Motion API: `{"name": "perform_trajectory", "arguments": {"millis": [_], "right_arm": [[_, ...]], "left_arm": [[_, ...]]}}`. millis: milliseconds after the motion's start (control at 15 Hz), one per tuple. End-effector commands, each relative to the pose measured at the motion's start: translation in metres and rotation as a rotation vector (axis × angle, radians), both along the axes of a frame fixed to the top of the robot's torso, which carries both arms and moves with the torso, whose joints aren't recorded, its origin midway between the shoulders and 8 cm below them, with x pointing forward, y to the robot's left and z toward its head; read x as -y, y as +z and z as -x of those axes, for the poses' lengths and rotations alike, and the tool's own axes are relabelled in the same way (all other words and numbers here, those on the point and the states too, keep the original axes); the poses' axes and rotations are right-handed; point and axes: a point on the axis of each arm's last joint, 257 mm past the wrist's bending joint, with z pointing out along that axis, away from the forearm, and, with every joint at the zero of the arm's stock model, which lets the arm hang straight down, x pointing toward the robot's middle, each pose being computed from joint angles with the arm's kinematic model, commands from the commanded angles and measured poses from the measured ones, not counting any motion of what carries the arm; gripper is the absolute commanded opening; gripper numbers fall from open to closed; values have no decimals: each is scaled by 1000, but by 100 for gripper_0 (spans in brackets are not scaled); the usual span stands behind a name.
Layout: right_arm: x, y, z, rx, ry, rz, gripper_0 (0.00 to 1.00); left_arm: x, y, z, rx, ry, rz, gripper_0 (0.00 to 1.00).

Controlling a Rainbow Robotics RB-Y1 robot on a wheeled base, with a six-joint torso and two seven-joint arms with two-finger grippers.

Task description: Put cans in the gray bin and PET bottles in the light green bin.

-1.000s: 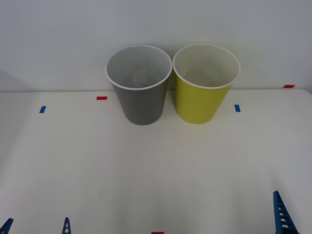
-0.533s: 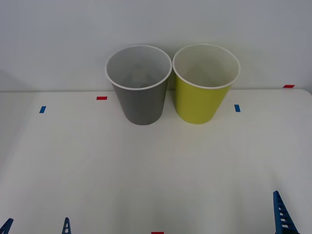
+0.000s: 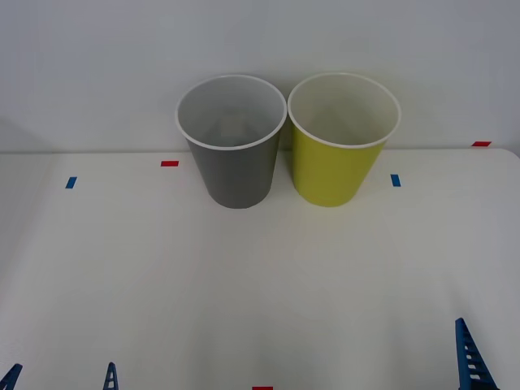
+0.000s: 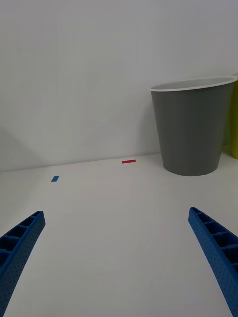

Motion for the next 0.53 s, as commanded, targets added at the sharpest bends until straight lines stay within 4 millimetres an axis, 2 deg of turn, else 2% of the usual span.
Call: {"name": "perform_trajectory", "arguments": {"millis": [67,533], "right_arm": [[0,0,0,0,0,0,100],[0,0,0,0,0,0,100]], "left_arm": [[0,0,0,0,0,0,100],[0,0,0,0,0,0,100]]}}
